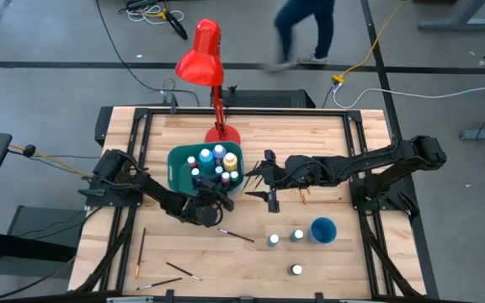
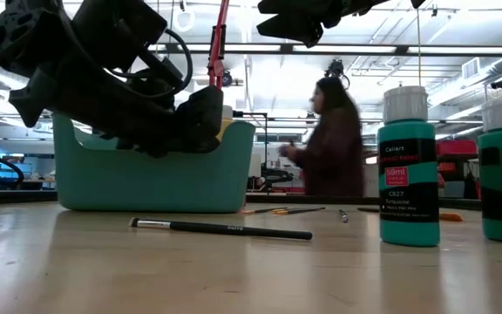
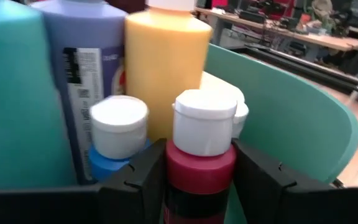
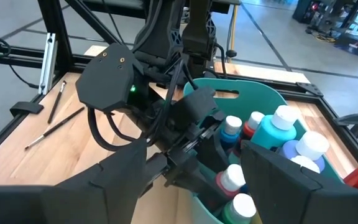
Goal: Pick & Place Paint Supplies
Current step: Put the small red paint bottle into the green bin
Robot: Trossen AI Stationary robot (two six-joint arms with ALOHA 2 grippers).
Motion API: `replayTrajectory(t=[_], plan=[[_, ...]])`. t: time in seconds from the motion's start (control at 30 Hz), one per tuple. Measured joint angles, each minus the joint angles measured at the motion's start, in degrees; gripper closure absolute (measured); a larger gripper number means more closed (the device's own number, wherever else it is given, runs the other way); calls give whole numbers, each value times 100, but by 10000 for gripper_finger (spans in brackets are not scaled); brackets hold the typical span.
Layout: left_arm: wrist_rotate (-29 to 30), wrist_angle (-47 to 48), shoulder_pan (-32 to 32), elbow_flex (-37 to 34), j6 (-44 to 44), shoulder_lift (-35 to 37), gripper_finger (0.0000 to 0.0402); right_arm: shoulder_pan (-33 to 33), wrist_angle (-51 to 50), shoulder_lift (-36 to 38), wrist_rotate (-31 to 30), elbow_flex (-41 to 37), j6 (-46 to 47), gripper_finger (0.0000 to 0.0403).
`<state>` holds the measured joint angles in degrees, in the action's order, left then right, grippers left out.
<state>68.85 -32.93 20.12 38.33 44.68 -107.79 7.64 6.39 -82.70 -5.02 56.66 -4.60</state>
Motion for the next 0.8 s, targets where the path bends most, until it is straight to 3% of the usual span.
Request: replayTrajectory(t=[0.5, 0.8], plan=[[-158, 33, -9, -7, -59, -10, 199, 1, -2, 0, 7, 0, 1, 136], [-174, -2, -9, -9, -60, -17, 204, 0, -2, 0, 7, 0, 0, 136]])
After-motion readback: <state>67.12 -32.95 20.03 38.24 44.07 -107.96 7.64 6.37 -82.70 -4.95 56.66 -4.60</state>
